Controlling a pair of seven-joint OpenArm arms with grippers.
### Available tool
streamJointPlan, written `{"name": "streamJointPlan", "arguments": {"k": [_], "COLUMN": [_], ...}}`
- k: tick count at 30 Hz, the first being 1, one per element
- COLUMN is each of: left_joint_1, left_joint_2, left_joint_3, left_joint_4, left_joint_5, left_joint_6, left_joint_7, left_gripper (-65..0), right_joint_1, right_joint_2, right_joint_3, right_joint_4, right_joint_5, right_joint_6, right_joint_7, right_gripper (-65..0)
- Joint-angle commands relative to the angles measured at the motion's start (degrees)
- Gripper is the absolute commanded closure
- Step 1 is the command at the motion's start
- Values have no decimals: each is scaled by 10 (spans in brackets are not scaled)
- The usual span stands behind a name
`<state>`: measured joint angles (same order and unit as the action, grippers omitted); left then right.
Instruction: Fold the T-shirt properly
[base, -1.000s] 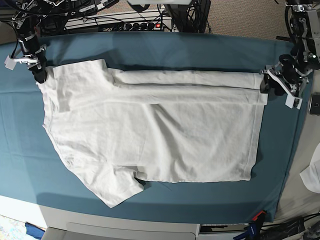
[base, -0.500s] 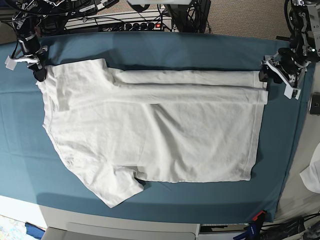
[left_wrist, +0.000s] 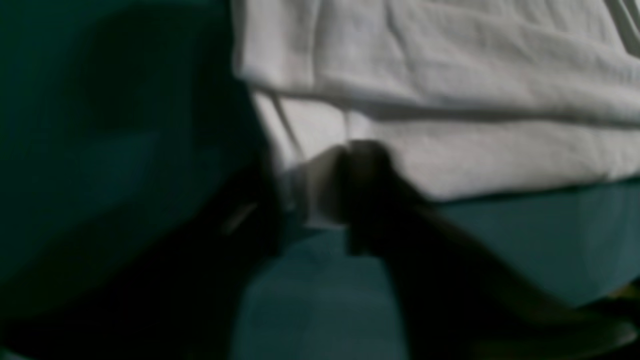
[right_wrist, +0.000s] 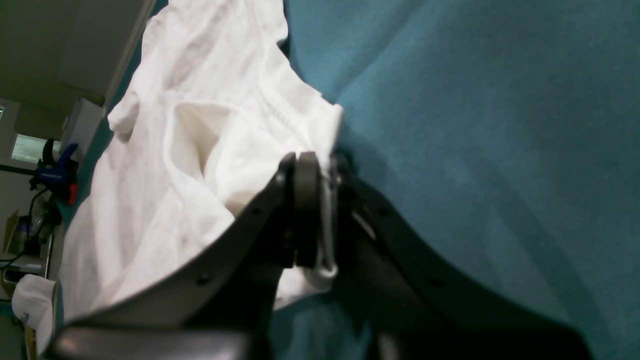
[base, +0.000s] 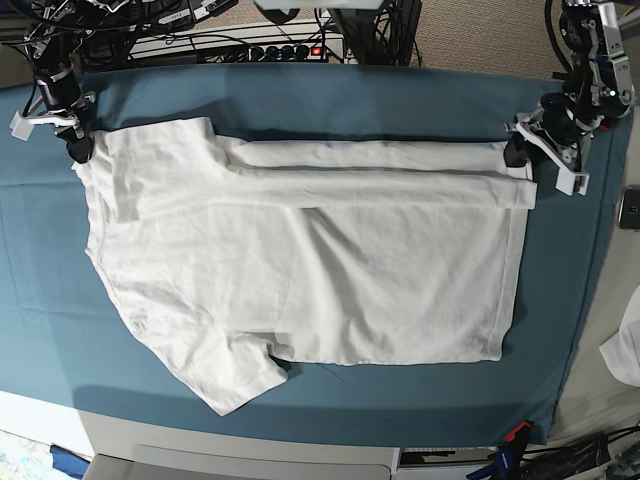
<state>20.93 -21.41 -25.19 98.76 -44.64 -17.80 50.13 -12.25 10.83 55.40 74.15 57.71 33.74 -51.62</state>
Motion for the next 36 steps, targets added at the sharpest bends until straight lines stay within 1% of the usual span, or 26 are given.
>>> {"name": "streamJointPlan", "arguments": {"k": [1,2,4,7,13,14,16,20,27,36], "left_joint_1": [-1,-1,-1,4,26,33,50,85,102,107], "left_joint_2": [-9,-10,-14,-22,-23,-23,-23,-23,-8,-3], "left_joint_3": [-2,-2,-2,-2,-22,-30,-48,-78,-81,-81], "left_joint_4": [8,8,8,10,29,35,45,57,57,57], "left_joint_5": [-3,-3,0,0,-2,-6,-11,-21,-21,-19], "left_joint_6": [-2,-2,-2,-2,-2,-3,-14,-15,-17,-17], "left_joint_7": [0,0,0,5,14,15,17,18,20,20], "left_gripper": [-45,0,0,0,0,0,0,0,0,0], "right_joint_1": [-2,-3,-4,-12,-51,-59,-74,-110,-176,-181], "right_joint_2": [9,12,19,29,44,44,44,44,44,44], "right_joint_3": [1,1,1,1,1,1,1,1,1,1], "right_joint_4": [3,3,5,5,18,23,37,74,134,138], "right_joint_5": [3,3,3,3,12,13,13,12,12,0], "right_joint_6": [-5,-5,-5,5,8,8,8,8,8,8], "right_joint_7": [-7,-10,-14,-16,-17,-17,-18,-17,-13,4], "right_gripper": [0,0,0,0,0,0,0,0,0,0]}}
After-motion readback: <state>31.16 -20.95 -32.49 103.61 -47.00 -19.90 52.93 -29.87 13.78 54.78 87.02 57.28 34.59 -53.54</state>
